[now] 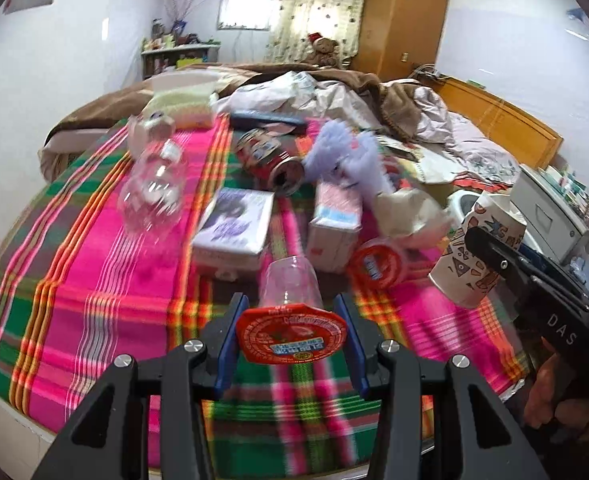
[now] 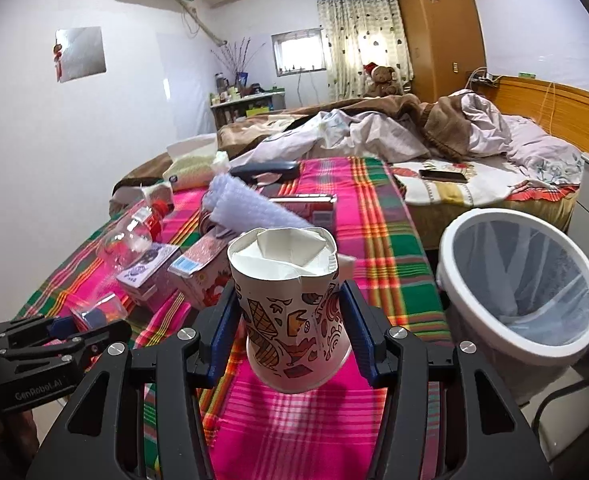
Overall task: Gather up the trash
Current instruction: 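Grasp the doodled paper cup with the right tool while the left grasps the red-lidded clear cup, then carry both cups over the white trash bin and open both tools to drop them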
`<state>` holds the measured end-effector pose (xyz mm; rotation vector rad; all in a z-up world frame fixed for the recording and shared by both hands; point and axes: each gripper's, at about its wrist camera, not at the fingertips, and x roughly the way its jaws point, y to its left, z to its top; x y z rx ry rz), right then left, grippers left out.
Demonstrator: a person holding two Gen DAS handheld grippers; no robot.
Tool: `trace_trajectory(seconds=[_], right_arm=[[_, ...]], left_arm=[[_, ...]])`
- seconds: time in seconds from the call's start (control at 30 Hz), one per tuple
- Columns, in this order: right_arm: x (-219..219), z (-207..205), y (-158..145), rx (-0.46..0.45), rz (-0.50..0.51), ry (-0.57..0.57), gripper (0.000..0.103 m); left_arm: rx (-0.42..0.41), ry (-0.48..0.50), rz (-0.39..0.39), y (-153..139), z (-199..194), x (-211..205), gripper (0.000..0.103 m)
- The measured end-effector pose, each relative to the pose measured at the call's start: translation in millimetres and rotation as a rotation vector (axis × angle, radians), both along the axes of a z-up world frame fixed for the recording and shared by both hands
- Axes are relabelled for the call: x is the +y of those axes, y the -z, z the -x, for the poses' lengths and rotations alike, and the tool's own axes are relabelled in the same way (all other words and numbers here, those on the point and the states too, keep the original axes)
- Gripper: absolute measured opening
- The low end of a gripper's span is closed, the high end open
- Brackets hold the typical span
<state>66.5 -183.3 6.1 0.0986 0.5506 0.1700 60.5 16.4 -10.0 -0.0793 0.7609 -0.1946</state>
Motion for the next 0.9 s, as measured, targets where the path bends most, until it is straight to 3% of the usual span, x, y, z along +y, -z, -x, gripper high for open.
trace_trajectory(seconds=[0.53,0.9], right_arm=[[-86,-8,-25,-0.034,-0.006,0.2,0.052],[-150,-27,-12,0.027,-0.005,0.325,0.052]], left_arm=[[-0.084,0.262,0.04,-55,-47,-110,0.047],[-0.019,0.461,0.068,-55,-82,-213,0.047]])
